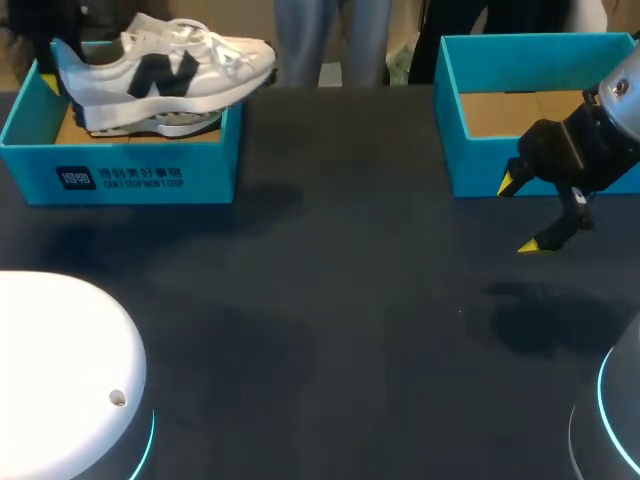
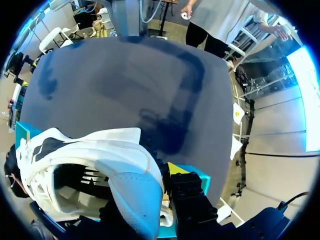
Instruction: Take the shoe out of the shoebox, open the shoe tongue, remove and reinsert the insole, then place the shoe into the shoebox
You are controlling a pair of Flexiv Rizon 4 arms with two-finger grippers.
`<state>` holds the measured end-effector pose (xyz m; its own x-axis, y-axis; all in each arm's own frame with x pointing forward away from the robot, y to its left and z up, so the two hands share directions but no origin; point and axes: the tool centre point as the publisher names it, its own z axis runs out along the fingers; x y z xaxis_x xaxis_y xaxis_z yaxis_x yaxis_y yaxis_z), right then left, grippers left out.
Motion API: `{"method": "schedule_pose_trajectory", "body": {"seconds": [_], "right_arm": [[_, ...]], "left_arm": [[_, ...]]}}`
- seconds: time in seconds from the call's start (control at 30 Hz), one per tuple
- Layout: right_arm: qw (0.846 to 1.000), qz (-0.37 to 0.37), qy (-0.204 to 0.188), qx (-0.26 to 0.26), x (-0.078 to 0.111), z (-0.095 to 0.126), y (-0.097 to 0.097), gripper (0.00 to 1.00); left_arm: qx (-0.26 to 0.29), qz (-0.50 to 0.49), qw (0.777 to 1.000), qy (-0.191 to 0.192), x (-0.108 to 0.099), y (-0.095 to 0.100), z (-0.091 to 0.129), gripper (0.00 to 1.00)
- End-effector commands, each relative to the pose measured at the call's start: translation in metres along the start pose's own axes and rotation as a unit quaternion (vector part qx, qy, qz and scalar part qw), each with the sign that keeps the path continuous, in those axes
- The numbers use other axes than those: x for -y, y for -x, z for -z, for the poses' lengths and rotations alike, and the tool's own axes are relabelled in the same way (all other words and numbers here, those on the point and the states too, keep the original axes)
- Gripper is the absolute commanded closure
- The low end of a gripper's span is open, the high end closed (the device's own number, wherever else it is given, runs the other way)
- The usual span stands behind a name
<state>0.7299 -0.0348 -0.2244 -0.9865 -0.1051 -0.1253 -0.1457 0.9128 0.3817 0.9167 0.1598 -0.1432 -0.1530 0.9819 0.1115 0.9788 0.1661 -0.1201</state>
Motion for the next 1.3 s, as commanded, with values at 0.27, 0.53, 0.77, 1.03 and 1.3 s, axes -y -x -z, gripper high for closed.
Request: {"method": "schedule_pose_trajectory", "body": {"seconds": [0.27,0.53,0.77,1.03,1.3], "right_arm": [[1.000,0.000,-0.001,0.000,0.000,-0.001,0.000,0.00],[1.000,0.000,-0.001,0.000,0.000,-0.001,0.000,0.00],[1.000,0.000,-0.001,0.000,0.000,-0.001,0.000,0.00],[1.000,0.000,-0.001,0.000,0.000,-0.001,0.000,0.00],[1.000,0.000,-0.001,0.000,0.000,-0.001,0.000,0.00]], "left_arm": [[0.013,-0.014,0.999,0.048,0.059,0.048,-0.010,1.00],[0.011,-0.020,0.999,0.048,0.093,0.082,-0.019,1.00],[0.018,-0.034,0.998,0.046,0.119,0.110,-0.023,1.00],[0.025,-0.076,0.996,0.032,0.149,0.139,-0.036,1.00],[0.013,-0.067,0.997,0.039,0.177,0.161,-0.044,1.00]]}}
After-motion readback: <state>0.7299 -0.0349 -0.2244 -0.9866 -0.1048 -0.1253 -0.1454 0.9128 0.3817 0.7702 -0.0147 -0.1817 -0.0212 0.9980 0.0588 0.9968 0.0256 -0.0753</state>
